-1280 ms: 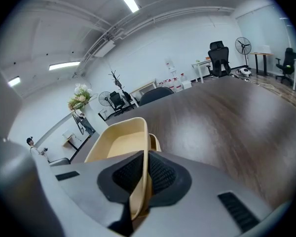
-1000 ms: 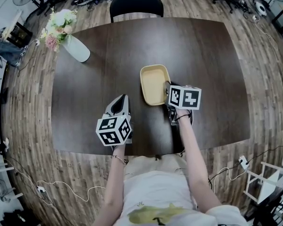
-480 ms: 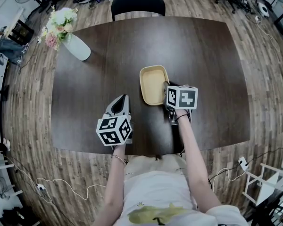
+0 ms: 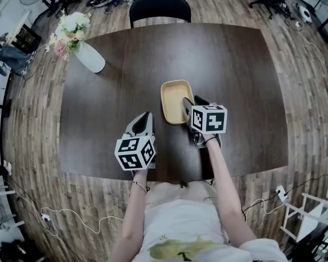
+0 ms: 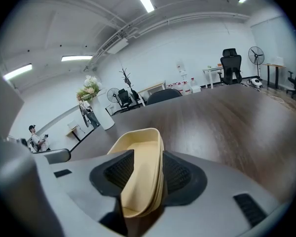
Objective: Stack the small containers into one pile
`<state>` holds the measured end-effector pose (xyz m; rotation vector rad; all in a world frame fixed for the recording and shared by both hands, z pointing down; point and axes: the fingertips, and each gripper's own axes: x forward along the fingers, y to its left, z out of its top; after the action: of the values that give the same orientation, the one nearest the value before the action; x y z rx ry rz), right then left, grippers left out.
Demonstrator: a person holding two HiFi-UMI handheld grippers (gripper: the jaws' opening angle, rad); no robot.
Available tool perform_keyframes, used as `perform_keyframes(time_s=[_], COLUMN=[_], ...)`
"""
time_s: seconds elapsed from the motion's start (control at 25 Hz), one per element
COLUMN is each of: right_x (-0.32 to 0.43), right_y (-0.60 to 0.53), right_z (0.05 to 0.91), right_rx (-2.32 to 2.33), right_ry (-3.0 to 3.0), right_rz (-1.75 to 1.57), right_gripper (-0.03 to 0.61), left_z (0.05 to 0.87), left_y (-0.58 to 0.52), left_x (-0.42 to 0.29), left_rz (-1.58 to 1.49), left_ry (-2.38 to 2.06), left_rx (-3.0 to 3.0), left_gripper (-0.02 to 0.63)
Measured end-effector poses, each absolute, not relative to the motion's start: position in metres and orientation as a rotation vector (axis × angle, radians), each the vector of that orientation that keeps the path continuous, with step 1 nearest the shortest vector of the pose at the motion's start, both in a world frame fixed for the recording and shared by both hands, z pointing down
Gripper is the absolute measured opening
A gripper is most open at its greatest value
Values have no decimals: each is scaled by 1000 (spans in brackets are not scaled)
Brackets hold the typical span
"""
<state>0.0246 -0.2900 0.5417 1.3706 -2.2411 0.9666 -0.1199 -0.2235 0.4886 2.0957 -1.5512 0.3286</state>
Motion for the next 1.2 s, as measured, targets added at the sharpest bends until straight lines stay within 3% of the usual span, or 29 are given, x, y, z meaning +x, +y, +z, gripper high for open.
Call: perform_keyframes(time_s=[0.28,0.48,1.2], right_x=[31,43,68], right_y=[-288,-277,-240], right_z=[530,513,403], right_rx=[1370,1364,1498], right_ry=[-2319,-2373,-2744], right_rz=[964,796,517], right_gripper=[158,51,23], left_z=[480,473,396], left_y=[-224,-218,-212], left_x=[-115,-101,-116], left_rz=[298,310,220], left_ry=[-1563,-1535,-1545], left_rx=[2129,2184,2384], left_gripper=[25,25,25])
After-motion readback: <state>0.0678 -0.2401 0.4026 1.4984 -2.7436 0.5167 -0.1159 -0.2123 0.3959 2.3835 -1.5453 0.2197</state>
